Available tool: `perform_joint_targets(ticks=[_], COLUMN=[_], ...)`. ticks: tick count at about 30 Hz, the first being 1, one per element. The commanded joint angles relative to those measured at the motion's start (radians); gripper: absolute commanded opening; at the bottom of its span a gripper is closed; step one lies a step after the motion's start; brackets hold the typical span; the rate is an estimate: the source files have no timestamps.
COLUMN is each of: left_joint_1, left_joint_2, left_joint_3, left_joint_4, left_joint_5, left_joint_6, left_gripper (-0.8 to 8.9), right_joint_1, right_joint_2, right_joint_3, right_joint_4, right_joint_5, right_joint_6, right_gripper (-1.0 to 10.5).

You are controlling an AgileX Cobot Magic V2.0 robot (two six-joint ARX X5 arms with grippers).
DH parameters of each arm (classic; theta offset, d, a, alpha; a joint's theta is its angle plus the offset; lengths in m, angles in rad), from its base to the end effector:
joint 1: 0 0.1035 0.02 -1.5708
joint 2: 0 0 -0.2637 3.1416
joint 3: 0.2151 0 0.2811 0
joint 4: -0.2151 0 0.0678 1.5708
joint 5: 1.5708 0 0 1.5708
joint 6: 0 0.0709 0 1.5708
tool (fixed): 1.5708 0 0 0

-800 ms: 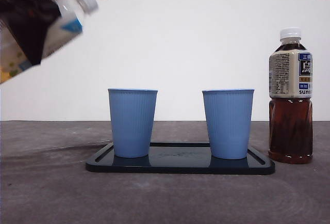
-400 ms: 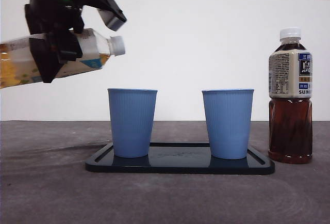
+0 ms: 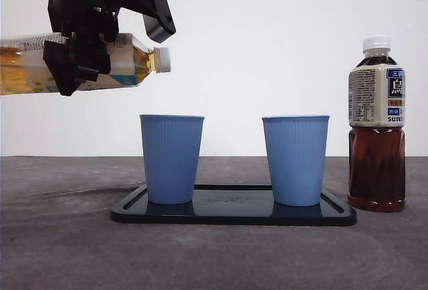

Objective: Pour the drink into the cup

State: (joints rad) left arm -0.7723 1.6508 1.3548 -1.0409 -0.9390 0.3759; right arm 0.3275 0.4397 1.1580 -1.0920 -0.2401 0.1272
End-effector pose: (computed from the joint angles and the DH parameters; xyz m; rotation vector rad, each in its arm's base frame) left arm 0.2882 -0.2009 0.2370 1.3596 0.9234 -0.0264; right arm 0.0664 0.0404 0.3918 0.1058 0.4134 0.5360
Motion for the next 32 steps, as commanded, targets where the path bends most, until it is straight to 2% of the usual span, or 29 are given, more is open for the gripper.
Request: perform_joint_targets(ticks=[1, 22, 32], left_joint_1=[-0.011, -0.008, 0.026], left_joint_2=[0.011, 0.091, 0.091], left_joint_3=[0.034, 0.034, 0.034], left_joint_4=[0.006, -0.009, -0.041], left_joint_5=[-0.035, -0.067, -0.068], left_joint_6=[0.009, -0.004, -0.042], left_gripper=[1.54, 1.54, 1.54], right_joint_1=[0.006, 0.006, 0.006], right_joint_2=[0.002, 0.002, 0.002], right_joint_3=[0.017, 0.017, 0.017], right_joint_4=[0.006, -0.011, -0.011], right_joint_5=[-0.003, -0.003, -0.003], right_joint_6=[-0.008, -0.008, -0.008], right_gripper=[4.4, 4.4, 4.4])
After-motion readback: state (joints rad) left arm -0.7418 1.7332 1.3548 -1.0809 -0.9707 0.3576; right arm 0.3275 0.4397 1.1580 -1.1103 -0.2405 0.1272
